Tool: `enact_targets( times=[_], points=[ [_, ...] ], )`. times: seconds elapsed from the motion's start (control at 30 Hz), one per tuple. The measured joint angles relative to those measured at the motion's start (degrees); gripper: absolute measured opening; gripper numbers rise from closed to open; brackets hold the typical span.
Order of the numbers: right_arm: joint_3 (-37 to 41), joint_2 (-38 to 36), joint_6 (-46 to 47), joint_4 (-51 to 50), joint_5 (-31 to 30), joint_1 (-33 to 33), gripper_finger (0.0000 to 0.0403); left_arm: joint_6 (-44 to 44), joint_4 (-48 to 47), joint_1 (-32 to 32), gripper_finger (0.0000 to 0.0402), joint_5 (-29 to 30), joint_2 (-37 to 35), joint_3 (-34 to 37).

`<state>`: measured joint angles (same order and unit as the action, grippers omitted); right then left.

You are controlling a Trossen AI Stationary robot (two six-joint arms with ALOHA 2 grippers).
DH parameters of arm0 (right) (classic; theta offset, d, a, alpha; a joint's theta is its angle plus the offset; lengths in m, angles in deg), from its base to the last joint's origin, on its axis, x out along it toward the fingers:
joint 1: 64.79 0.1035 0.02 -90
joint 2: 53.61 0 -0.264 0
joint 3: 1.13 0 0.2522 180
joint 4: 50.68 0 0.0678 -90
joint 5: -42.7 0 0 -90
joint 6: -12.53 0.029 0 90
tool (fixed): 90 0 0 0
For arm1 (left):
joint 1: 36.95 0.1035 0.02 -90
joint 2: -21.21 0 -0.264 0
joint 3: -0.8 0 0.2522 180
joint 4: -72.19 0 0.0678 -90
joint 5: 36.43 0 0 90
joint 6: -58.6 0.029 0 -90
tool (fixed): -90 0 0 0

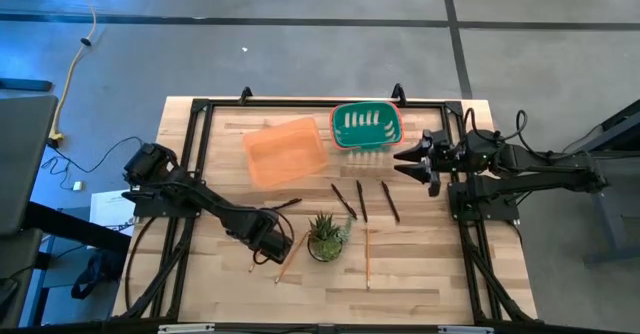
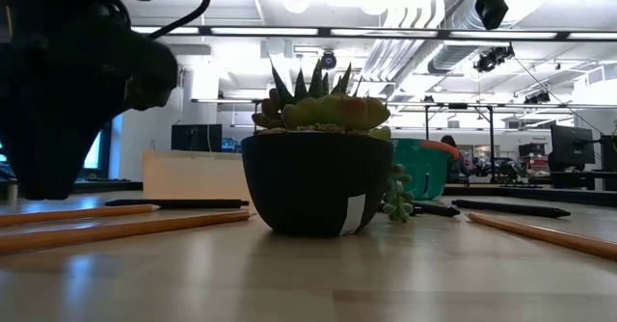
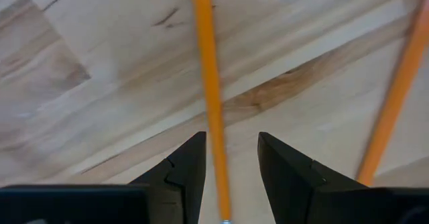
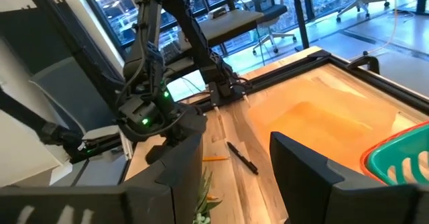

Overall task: Sort pens & pencils
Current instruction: Put the orange pencil into the orange bin

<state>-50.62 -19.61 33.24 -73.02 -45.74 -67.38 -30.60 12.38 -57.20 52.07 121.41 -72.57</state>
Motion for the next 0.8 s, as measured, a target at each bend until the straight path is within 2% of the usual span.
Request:
enact_targets(
  times=[0.2, 0.53, 0.8],
  points=[
    [0.00, 0.00, -0.03, -0.26, 0.48, 0.00, 0.0165, -0.15, -0.57, 0.00, 0.0122, 0.42, 0.00, 0.18],
    [0.00, 0.00, -0.17, -0.40, 0.46, 0.00, 0.0165, -1.52, 6.58, 0.04, 0.0122, -2.15, -0.26, 4.85],
    [0.00, 0.00, 0.22, -0.90, 0.46, 0.00, 0.0165, -0.88, 6.68, 0.80, 0.0122, -2.49, -0.24, 4.86]
  ],
)
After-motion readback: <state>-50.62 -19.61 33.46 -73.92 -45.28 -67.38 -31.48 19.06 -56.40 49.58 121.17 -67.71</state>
